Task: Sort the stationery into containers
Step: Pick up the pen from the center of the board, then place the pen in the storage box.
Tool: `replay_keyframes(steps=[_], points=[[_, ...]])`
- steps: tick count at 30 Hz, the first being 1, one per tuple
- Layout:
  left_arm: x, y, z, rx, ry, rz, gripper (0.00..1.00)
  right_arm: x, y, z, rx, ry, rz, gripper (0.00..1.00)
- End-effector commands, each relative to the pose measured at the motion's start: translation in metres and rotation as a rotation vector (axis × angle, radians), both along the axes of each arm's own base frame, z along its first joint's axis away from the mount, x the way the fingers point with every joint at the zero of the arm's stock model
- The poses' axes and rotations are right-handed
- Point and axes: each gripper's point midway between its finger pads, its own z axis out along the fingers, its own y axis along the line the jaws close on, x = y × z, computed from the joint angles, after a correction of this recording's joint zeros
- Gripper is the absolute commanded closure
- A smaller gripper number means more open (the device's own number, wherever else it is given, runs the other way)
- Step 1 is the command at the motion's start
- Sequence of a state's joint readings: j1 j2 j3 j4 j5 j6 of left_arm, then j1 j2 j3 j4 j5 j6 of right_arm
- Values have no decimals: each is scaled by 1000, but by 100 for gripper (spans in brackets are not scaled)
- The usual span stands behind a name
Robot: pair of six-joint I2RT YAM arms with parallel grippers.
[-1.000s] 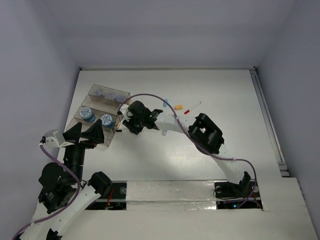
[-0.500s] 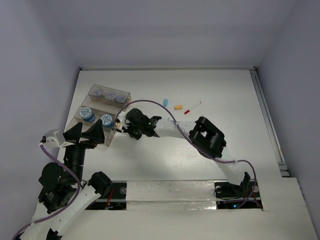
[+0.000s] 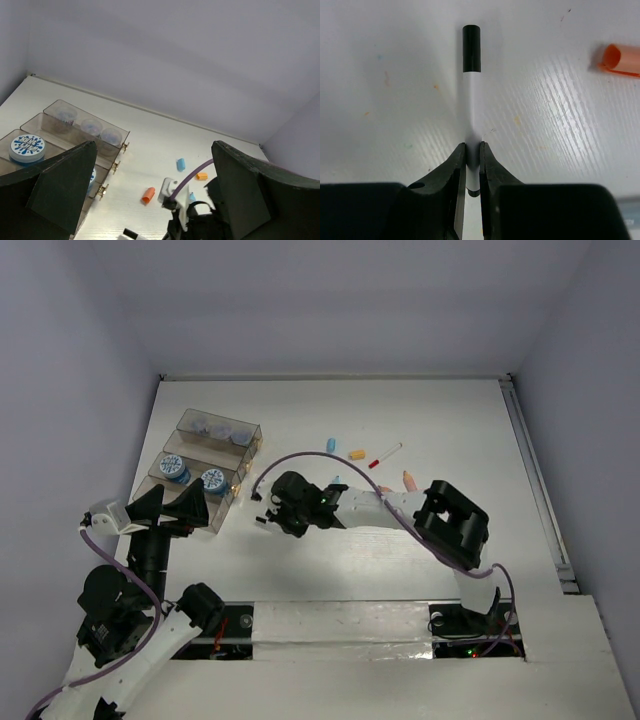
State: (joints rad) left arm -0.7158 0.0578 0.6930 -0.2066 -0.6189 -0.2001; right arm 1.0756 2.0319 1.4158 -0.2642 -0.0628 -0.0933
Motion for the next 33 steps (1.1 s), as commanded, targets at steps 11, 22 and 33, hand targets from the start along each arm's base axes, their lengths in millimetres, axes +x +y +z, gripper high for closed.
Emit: replay_keyframes(steps=[11,22,33], points=[[-5,15,8,-60,-26,53,1,-1,130,138,517,14,126,100],[-6,15,9,-61,-38,52,1,22,209,145,677,74,89,100],[-4,10,10,-49,-37,35,1,30,219,146,714,26,60,41]])
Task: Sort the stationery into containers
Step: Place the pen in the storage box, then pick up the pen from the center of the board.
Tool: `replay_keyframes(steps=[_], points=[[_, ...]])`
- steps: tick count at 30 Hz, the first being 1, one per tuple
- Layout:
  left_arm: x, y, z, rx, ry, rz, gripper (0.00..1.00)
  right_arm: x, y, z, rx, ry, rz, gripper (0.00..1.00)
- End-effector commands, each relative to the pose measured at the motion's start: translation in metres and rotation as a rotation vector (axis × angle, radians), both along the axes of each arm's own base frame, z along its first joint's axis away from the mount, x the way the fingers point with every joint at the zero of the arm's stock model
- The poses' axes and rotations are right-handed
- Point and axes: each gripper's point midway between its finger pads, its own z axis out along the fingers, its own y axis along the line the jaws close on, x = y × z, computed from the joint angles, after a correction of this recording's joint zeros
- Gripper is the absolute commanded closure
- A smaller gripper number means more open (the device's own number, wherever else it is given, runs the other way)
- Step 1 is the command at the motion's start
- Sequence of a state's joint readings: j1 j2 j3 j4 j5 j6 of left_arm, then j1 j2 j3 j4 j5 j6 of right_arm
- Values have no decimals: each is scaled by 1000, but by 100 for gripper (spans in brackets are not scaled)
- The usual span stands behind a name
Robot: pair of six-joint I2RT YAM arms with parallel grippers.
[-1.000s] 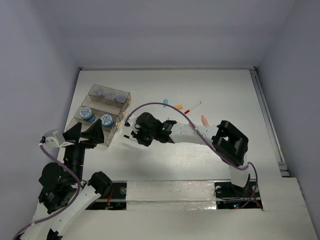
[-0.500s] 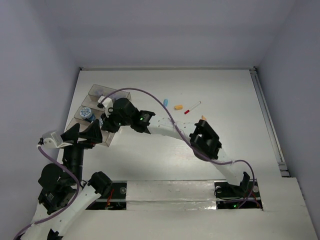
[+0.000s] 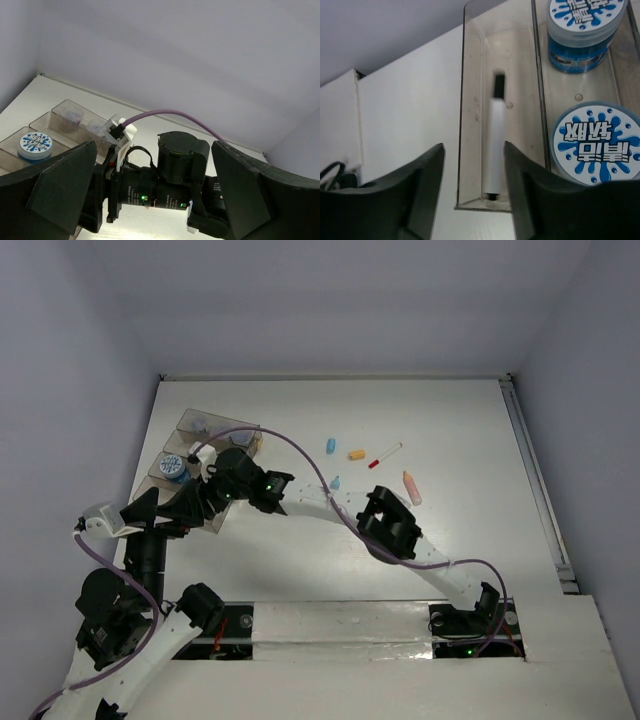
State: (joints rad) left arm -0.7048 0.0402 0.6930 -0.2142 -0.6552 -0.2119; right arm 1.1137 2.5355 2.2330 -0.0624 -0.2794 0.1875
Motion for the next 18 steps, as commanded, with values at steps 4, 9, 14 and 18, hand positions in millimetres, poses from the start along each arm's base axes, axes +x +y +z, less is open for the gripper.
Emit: replay_keyframes(steps=[4,9,14,18], points=[[-1,0,10,-18,-35,0,1,6,5,89,189,-94,-49,32],[0,0,9,-15,-31,0,1,13,-26,98,185,-113,-173,34],[-2,-1,10,-16,-38,-10,1,85,-142,106,151,-69,-574,37],[-4,-1,12,-19,-45,-20,1,132,-266,54,31,76,-901,33]])
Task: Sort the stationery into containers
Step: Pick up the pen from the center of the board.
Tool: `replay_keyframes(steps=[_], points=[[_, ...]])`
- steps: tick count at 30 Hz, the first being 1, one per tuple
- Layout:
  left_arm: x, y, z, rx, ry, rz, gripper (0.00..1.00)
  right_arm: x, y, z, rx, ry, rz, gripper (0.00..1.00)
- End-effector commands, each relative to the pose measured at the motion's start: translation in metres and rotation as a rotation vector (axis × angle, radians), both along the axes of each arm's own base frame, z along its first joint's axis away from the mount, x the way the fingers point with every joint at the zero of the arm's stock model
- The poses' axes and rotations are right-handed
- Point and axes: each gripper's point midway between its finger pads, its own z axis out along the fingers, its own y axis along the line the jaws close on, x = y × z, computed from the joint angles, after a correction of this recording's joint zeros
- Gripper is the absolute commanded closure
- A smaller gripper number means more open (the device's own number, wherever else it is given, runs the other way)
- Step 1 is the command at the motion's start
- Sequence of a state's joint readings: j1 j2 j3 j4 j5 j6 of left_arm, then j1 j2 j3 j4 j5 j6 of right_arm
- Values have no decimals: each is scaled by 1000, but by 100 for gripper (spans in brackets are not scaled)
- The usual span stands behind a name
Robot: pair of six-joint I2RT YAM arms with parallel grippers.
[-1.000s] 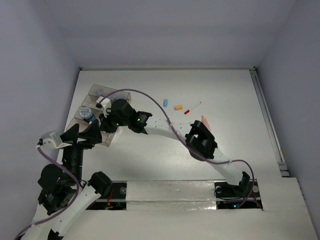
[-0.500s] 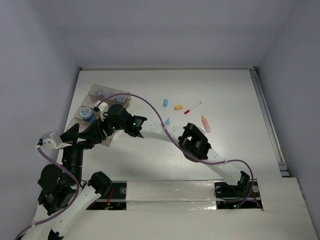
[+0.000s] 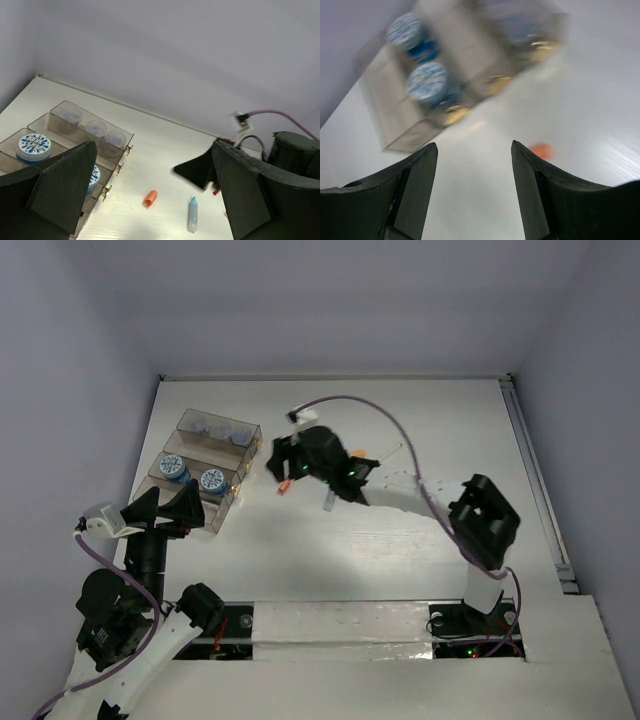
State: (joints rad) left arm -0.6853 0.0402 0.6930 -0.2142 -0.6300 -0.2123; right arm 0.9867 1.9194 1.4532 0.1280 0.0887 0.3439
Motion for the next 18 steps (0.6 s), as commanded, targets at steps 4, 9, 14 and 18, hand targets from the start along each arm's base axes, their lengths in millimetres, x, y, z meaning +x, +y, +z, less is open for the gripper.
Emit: replay_keyframes(steps=[4,9,14,18], points=[[-6,0,13,-31,-55,-24,1,80,-197,-55,-57,189,-606,33],[-6,-1,13,-30,-54,-27,1,87,-270,-72,-247,177,-844,35],[-6,-1,13,-29,-58,-29,1,101,-324,-96,-319,255,-955,35],[-5,-3,13,-24,-54,-34,1,110,-332,-115,-338,301,-962,36]])
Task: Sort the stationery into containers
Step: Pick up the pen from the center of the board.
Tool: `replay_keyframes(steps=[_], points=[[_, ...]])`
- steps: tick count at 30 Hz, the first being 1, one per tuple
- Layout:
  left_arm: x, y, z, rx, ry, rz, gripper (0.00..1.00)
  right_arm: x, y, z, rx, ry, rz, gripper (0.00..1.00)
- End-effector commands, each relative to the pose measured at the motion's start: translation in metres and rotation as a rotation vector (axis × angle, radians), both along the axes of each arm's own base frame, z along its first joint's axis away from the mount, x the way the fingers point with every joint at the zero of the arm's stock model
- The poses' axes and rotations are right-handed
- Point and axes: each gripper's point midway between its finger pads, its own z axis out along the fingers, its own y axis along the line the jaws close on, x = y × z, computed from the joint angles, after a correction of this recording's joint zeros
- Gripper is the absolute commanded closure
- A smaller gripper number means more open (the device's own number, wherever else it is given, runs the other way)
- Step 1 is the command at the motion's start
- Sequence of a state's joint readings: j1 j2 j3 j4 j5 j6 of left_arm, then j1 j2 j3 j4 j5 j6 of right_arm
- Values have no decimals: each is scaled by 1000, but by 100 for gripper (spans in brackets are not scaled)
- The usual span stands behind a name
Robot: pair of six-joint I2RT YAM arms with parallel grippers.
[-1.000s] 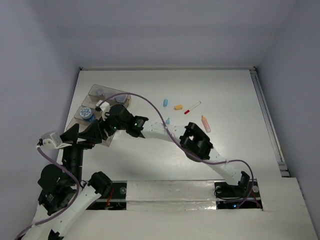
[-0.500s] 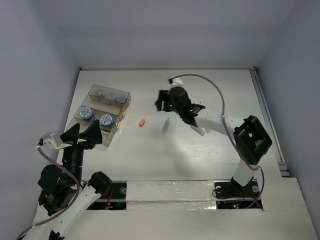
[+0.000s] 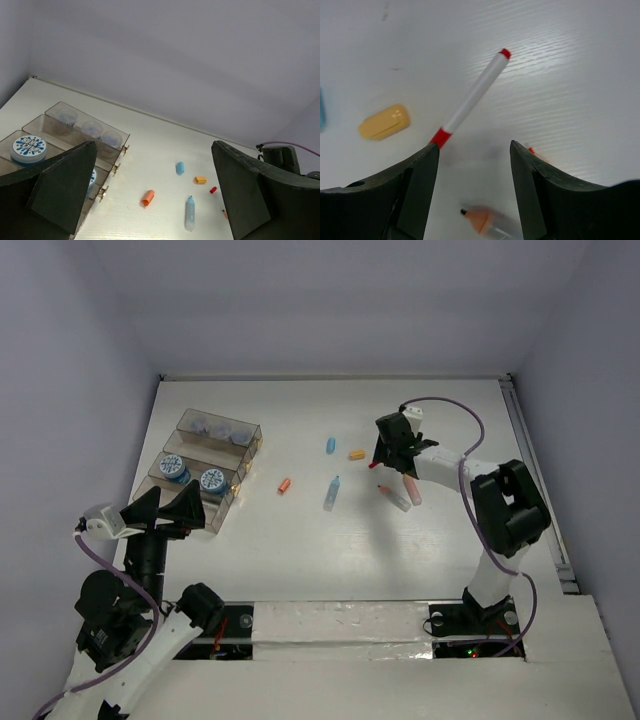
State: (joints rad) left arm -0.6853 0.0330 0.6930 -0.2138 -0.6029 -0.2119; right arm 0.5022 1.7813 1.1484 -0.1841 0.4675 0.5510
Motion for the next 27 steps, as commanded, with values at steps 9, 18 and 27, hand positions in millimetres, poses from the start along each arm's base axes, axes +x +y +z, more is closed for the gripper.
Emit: replay_keyframes(steps=[9,18,27], points=[[-3,1,12,-25,-45,-9,1,36,-5,-23,16,32,-42,36],[-2,-3,12,-19,-47,-21,1,32,-4,-13,37,10,-29,42],[0,-5,12,-9,-45,-23,1,46,12,-16,78,7,11,31]])
